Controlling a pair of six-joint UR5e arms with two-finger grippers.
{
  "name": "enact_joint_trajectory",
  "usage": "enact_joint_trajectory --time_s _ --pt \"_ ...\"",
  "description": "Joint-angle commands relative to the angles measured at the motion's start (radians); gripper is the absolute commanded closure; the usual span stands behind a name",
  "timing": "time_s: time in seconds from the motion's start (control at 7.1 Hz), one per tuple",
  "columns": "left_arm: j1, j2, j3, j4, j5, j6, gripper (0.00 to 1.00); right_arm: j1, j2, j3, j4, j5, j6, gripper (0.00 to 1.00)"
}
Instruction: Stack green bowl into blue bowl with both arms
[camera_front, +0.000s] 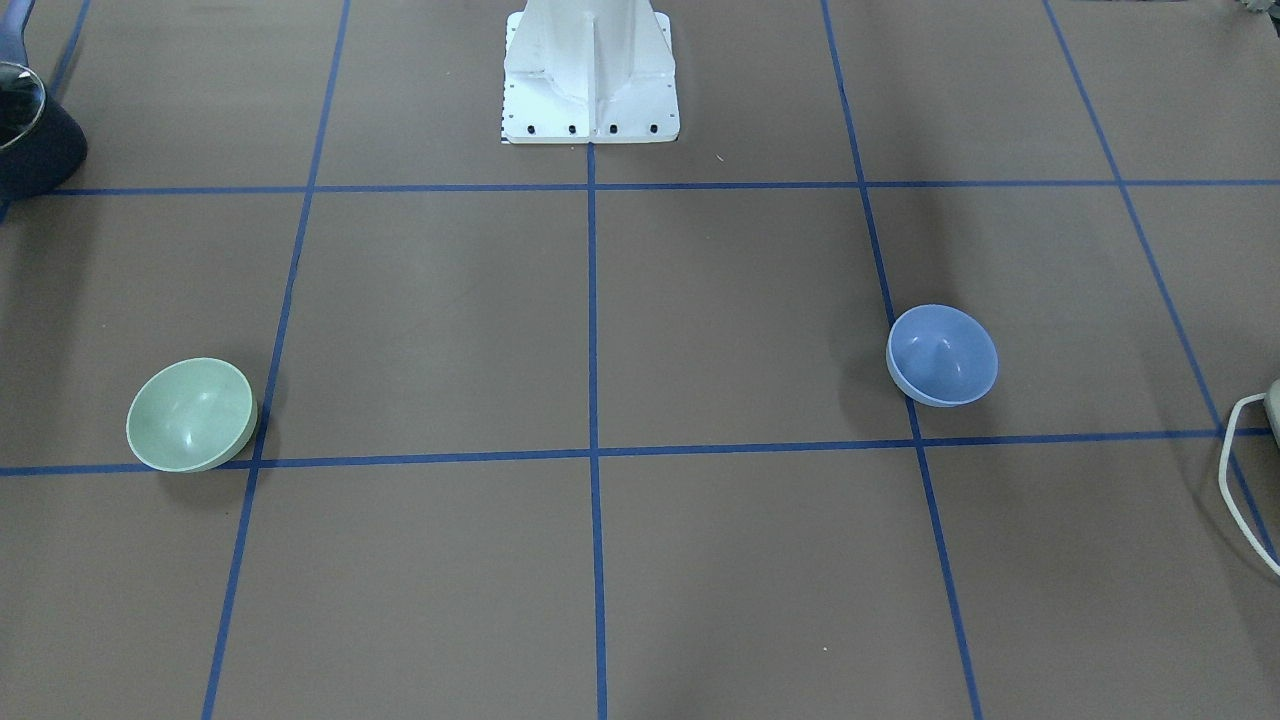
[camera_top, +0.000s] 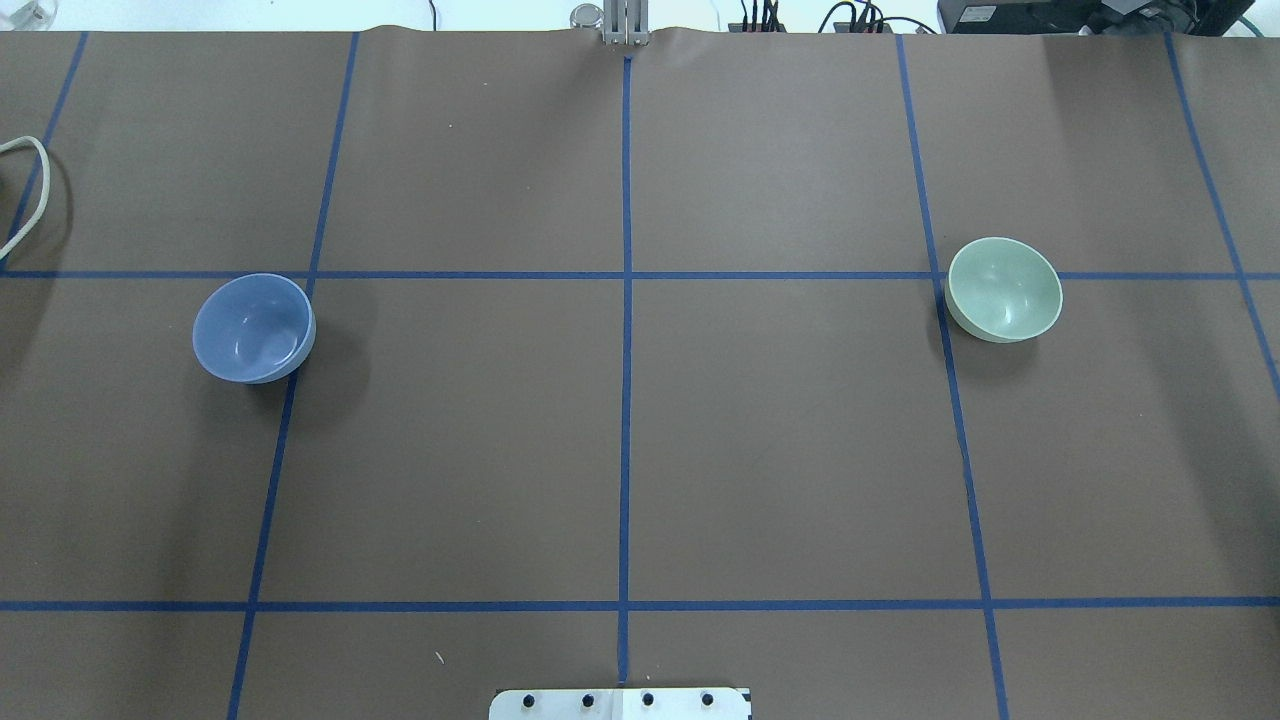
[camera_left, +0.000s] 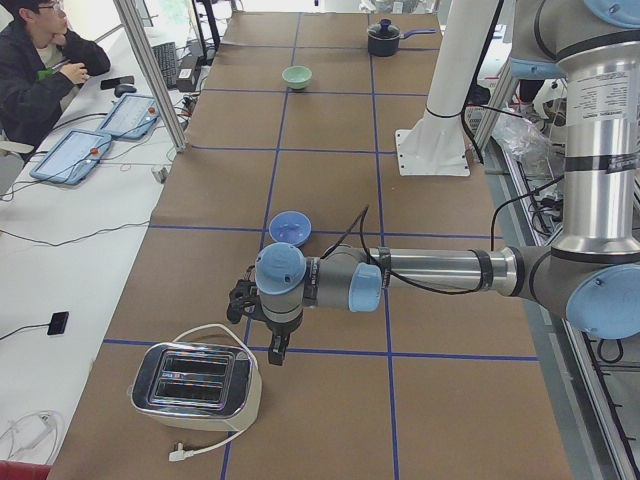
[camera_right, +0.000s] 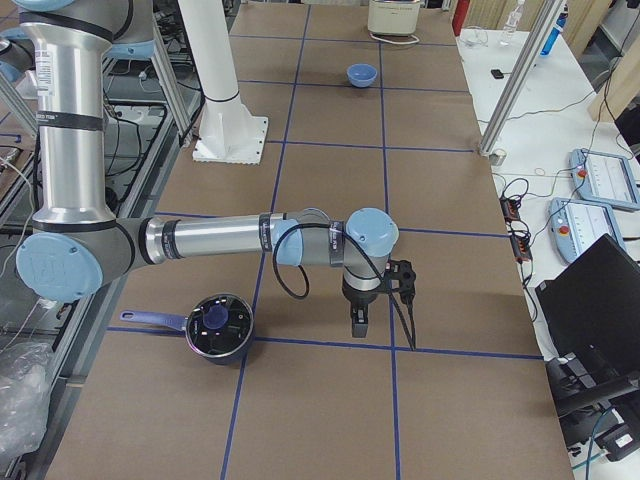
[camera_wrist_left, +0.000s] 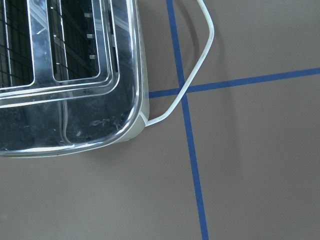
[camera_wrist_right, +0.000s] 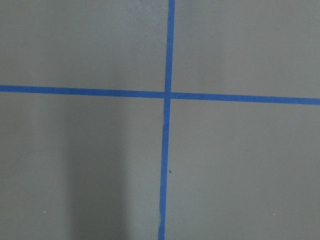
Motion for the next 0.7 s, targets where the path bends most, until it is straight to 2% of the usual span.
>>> enact_joint_trajectory --time_s 0.0,0.28,0.56 --pt "0.000 -0.002 0.000 0.002 0.000 0.000 0.02 0.000 0.000 0.002 0.000 0.000 0.000 0.00" --pt "0.001 -0.009 -0.002 -0.001 0.000 0.002 0.02 0.000 0.009 0.002 0.002 0.005 -0.003 0.00" --pt "0.000 -0.015 -0.049 -0.053 0.000 0.005 0.02 -0.003 0.015 -0.003 0.102 0.037 0.014 0.00"
